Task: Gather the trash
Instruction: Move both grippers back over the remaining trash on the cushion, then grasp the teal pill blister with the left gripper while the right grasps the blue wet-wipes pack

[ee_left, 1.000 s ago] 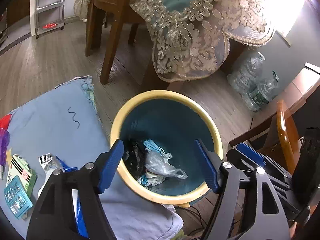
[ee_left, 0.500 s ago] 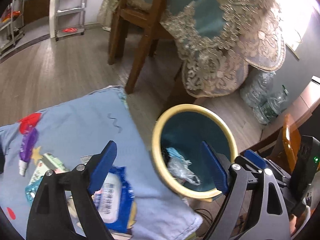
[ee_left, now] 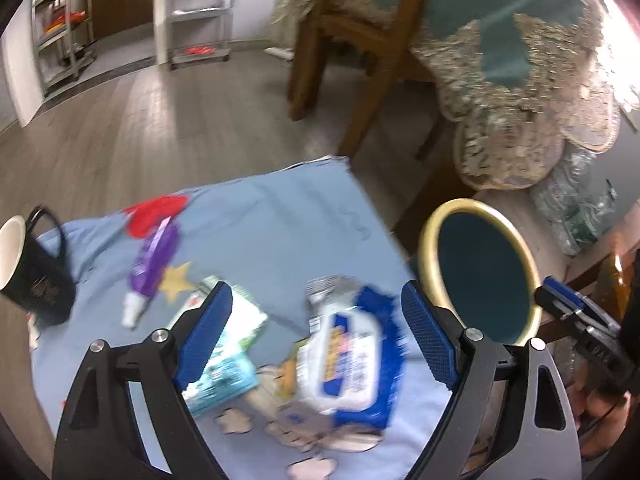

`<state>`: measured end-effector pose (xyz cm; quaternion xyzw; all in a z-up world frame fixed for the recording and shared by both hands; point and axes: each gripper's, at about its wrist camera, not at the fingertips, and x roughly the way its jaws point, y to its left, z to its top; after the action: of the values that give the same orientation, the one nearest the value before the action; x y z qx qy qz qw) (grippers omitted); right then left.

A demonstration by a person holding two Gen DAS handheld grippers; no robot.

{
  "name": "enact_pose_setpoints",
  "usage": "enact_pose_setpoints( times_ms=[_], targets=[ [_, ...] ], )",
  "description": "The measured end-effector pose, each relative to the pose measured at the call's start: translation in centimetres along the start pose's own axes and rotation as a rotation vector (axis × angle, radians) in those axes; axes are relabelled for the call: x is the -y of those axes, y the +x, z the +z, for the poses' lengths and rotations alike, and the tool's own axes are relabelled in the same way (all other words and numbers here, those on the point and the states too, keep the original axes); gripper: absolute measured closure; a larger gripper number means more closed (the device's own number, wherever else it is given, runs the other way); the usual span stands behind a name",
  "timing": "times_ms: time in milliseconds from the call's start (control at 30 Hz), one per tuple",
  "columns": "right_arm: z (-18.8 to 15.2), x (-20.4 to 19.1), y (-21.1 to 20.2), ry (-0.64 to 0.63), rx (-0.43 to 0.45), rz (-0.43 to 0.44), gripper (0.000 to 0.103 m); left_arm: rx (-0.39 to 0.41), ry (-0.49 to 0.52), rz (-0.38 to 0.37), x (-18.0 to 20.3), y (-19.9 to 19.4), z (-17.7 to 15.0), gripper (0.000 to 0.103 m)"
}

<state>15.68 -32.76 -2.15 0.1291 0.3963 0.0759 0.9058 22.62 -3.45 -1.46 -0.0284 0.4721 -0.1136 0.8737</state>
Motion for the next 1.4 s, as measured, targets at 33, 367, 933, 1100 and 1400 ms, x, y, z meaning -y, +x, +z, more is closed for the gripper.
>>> enact_pose_setpoints(
  times_ms=[33, 367, 933, 1100, 1400],
  targets=[
    [0.0, -0.3, 0.2, -0.004, -0.003, 0.004, 0.040, -0.003, -0.006, 0.010, -0.7, -0.1, -0.3, 0.017],
    [-0.3, -3.2, 1.6, -0.050, -0.027, 0.039, 0.040, -0.083, 0.018, 0.102, -5.4, 0.3, -4.0, 0.014],
    [-0.9, -4.2, 2.4, -0.067, -0.056, 0.050, 0.040, -0.247, 0.367, 0.322, -3.7, 5.6, -8.8, 0.015],
    [-1.1, -4.3, 2.4, -0.069, -0.064, 0.053, 0.040, -0.263, 0.439, 0.362, -3.1, 6.5, -9.8, 0.023],
    [-1.8, -5.2, 4.0, -0.084, -0.133, 0.097, 0.040, -0.243, 0.379, 0.302, -3.3, 5.1, -8.8, 0.050]
  ],
)
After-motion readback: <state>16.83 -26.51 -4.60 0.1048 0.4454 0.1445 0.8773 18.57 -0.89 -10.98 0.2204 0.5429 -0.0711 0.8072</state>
